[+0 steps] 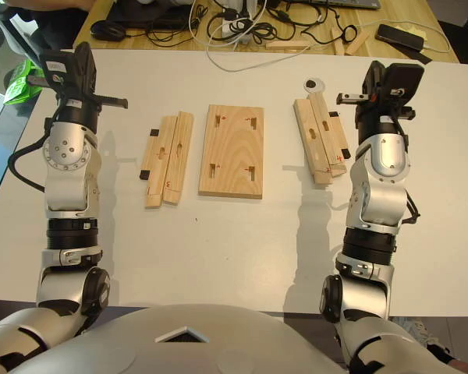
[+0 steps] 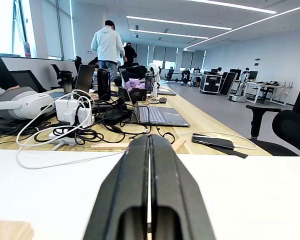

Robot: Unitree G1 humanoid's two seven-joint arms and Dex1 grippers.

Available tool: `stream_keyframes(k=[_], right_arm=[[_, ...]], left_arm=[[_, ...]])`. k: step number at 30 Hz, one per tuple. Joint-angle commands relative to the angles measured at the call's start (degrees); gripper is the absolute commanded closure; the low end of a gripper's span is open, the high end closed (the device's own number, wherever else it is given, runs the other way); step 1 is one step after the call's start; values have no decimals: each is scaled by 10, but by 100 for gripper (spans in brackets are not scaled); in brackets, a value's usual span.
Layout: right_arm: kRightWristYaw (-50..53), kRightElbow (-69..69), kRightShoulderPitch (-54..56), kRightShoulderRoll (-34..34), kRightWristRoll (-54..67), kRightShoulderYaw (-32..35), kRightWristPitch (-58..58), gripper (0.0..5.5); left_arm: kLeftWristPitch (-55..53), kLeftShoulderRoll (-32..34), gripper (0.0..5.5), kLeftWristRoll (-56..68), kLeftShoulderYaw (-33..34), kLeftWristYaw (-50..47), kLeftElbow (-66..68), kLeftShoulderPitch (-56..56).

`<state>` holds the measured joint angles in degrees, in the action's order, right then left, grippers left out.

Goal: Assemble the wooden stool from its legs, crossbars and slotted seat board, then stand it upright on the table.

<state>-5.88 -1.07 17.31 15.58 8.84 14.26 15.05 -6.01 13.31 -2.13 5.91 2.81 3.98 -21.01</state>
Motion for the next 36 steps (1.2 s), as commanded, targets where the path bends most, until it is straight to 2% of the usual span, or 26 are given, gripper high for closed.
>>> stream_keyframes(k=[1,4,5,8,12,17,20,23,31,36], right_arm=[[-7,-4,4,-6,18,3,3,550],[2,-10,4,-9,21,10,1,550],[6,-15,2,-10,27,13,34,550],[13,-24,-4,-17,35,11,62,550],[14,-35,-15,-29,38,3,58,489],[27,-44,-31,-66,66,21,51,394],[33,-58,-41,-82,82,24,50,347],[36,-70,-44,-94,94,24,51,347],[44,-75,-43,-104,106,29,49,347],[47,-75,-41,-106,106,26,50,347]], left_arm=[[1,-10,546,33,7,20,-9,6],[15,-7,546,29,2,21,-19,13],[-4,-6,546,23,-1,18,-23,15],[-132,-4,524,24,-15,24,-52,27],[-269,20,465,29,-49,66,-121,56],[-435,101,381,30,-89,143,-214,96],[-504,124,323,35,-95,159,-244,111],[-535,145,285,28,-117,168,-241,110],[-559,163,285,16,-192,180,-243,108],[-575,145,285,22,-194,174,-238,108]])
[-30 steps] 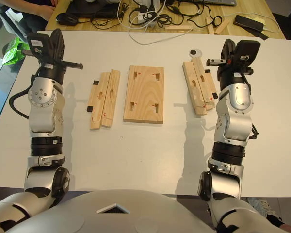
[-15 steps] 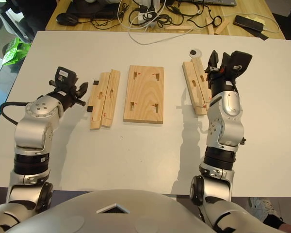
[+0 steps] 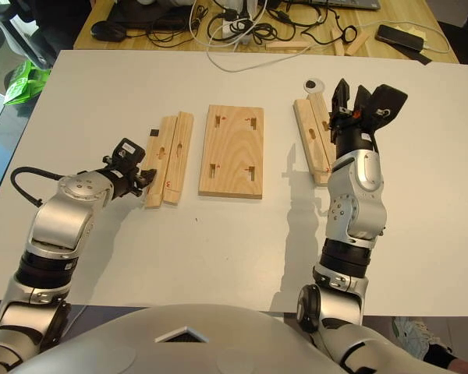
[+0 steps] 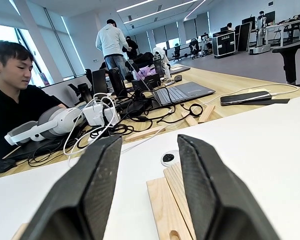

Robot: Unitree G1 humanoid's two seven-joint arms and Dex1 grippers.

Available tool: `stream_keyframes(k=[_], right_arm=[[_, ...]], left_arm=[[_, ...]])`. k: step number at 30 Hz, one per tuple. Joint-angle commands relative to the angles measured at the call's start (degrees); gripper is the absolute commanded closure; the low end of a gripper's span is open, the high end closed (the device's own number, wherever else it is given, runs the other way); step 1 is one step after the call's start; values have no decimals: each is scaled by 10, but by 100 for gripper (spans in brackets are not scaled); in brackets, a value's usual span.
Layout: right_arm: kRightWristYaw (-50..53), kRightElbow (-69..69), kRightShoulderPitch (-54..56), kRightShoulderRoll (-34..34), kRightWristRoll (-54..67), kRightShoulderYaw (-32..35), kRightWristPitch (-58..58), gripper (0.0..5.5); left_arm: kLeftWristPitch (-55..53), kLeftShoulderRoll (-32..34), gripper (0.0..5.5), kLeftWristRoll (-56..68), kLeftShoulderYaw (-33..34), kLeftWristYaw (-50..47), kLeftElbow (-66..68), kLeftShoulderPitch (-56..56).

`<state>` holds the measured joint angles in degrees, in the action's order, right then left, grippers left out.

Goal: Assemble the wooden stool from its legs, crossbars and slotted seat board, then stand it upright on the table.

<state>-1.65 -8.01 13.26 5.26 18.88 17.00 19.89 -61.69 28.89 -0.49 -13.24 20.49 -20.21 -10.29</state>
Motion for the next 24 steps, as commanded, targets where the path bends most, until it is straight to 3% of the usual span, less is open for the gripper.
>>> stream_keyframes(k=[1,5,8,12,17,24], right_arm=[[5,-6,-1,-3,5,-1,3,347],[4,-7,-2,-1,6,-1,7,347],[4,-7,-2,1,4,-3,11,347],[4,-6,-1,-1,3,-5,11,347],[3,8,5,-4,-1,-9,-2,347],[10,15,5,-9,1,-9,-9,347]], left_arm=[[-17,-20,285,5,8,-10,8,-1],[18,-79,285,14,91,-58,29,-33],[29,-98,285,18,118,-76,39,-49],[43,-38,285,-39,44,-77,67,-26],[52,-28,285,-53,11,-64,80,-16],[43,-22,192,-56,10,-58,65,-13]])
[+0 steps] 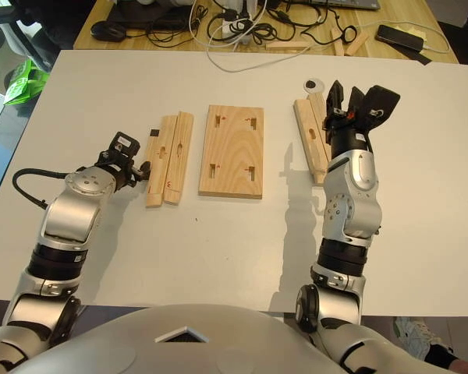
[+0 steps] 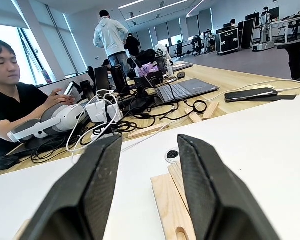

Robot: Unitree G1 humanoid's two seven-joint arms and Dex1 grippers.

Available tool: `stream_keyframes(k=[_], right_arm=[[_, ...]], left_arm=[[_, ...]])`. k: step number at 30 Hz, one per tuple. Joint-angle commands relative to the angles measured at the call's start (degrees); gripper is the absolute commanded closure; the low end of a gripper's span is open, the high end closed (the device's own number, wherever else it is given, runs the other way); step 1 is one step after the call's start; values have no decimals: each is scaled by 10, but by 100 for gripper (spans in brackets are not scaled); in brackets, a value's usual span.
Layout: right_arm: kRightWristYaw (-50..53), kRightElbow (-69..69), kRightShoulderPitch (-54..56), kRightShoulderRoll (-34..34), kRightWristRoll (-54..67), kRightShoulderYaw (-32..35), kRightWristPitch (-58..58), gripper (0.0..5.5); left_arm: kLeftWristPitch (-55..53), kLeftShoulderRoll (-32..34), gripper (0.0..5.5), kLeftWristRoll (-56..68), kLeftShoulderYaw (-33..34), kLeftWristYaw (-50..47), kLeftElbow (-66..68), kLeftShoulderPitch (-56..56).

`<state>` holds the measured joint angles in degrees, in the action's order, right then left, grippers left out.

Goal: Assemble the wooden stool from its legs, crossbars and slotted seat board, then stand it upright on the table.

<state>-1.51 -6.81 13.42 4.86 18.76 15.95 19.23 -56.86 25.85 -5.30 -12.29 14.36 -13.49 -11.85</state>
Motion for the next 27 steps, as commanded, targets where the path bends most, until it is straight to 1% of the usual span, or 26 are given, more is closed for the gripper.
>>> stream_keyframes(k=[1,2,4,5,6,8,9,10,12,16,21,26,27], right_arm=[[9,3,3,-5,3,3,-3,347],[10,3,4,-5,5,4,-3,347],[12,3,4,-6,7,6,-4,347],[13,3,4,-6,7,7,-5,347],[13,3,4,-7,8,7,-6,347],[14,5,5,-8,9,8,-6,347],[15,7,6,-8,9,8,-5,347],[15,9,7,-8,10,9,-4,347],[16,11,8,-8,11,9,-3,347],[18,13,10,-6,10,9,-1,347],[21,17,14,-8,7,8,-6,347],[26,20,18,-12,8,4,-13,347],[26,21,18,-13,8,3,-14,347]], left_arm=[[-5,9,172,-8,-1,4,-2,4],[-8,10,155,-8,-5,7,-3,4],[-11,13,136,-7,-15,15,-5,7],[-10,15,116,-7,-19,18,-5,8],[-10,15,110,-8,-21,20,-5,9],[-9,14,66,-6,-21,24,-9,10],[-7,11,56,-5,-20,25,-12,10],[-5,8,34,-4,-20,25,-15,10],[-4,5,14,-4,-21,25,-20,13],[-24,-3,14,3,-22,30,-26,16],[-112,-80,14,51,53,17,5,0],[-132,-112,14,67,97,-2,65,-26],[-134,-114,29,68,100,-3,73,-30]])
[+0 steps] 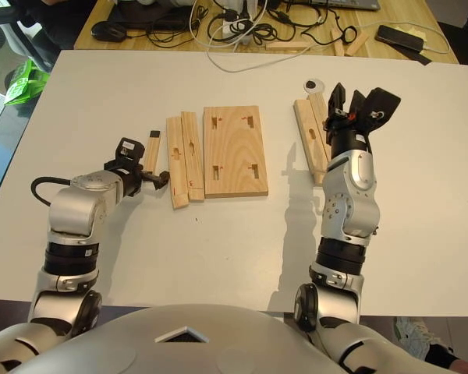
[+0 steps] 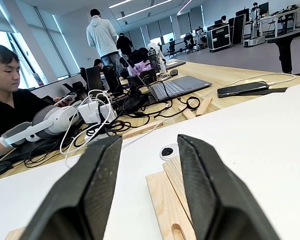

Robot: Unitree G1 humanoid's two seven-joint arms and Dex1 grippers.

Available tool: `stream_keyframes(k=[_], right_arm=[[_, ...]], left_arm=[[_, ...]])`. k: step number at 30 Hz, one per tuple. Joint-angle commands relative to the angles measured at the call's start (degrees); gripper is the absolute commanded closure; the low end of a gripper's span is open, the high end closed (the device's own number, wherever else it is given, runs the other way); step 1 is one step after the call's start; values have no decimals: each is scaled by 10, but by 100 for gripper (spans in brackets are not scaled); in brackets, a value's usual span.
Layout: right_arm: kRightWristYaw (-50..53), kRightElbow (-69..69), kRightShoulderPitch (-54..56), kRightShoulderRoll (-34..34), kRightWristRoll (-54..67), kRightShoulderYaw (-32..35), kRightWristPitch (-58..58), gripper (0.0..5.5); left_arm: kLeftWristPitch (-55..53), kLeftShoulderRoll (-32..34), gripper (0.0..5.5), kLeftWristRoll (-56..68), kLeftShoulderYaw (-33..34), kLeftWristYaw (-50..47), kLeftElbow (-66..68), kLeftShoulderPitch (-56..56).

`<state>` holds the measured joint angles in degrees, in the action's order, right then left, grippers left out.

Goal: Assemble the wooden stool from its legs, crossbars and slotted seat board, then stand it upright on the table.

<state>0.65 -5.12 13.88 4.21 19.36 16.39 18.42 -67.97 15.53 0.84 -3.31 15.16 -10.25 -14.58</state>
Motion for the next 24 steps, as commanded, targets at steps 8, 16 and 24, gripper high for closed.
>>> stream_keyframes(k=[8,16,24], right_arm=[[16,-5,27,-29,19,5,-16,347],[43,-39,76,-57,51,2,-1,347],[64,-28,131,-58,79,21,-5,347]], left_arm=[[-14,-6,137,33,15,4,102,-20],[9,-4,264,42,14,9,147,-38],[16,24,376,48,-12,41,181,-52]])
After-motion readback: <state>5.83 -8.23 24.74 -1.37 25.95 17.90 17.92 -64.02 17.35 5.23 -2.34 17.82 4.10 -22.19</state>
